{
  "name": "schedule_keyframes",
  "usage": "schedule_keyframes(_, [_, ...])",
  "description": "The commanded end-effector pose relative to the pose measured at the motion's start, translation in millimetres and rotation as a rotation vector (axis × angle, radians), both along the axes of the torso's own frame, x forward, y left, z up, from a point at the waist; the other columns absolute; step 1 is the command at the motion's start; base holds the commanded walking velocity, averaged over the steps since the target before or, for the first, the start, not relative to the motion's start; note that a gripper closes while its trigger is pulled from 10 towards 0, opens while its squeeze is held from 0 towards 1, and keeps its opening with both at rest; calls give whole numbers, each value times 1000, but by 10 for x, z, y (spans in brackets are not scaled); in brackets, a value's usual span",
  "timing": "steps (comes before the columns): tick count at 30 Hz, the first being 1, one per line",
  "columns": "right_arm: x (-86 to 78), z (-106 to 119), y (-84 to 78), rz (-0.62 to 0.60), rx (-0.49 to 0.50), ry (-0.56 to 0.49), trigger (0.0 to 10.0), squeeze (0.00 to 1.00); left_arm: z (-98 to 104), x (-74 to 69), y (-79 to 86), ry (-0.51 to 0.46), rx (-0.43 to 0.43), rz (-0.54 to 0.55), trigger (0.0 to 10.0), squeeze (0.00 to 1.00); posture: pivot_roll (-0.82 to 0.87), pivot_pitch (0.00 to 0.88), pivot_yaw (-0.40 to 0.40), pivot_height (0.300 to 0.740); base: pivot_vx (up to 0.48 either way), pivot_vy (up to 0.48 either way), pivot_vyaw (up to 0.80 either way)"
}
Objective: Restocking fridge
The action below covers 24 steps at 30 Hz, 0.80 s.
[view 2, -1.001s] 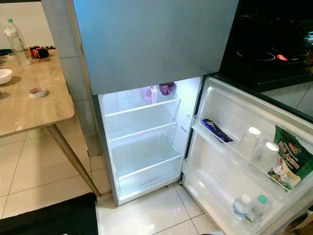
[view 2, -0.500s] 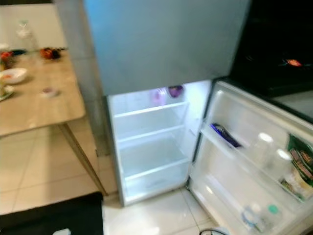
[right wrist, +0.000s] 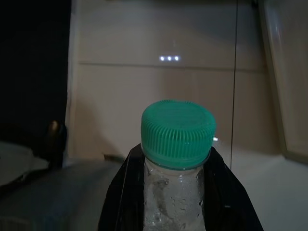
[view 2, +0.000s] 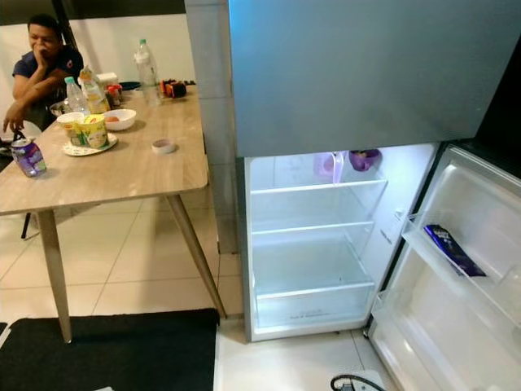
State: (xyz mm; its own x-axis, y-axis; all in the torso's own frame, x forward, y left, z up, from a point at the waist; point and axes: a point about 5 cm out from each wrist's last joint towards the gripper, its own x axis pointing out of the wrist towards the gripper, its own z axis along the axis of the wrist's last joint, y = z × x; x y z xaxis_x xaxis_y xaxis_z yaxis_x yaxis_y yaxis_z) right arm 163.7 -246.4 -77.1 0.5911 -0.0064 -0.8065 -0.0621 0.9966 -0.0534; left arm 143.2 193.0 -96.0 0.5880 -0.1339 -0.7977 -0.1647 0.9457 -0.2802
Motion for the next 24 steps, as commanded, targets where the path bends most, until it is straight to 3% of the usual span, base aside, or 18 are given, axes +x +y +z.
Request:
schedule_keyframes(1, [-4, -4, -1, 1, -7, 9, 10000, 0, -5, -18, 24, 8, 10, 9, 10000, 0, -105, 0, -3, 734, 0, 0, 0])
schedule_keyframes(24, [-129, -59, -12, 31, -42, 64, 10000, 0, -10, -9, -2, 20, 5, 3, 10000, 0, -89, 0, -3, 734, 0, 0, 0])
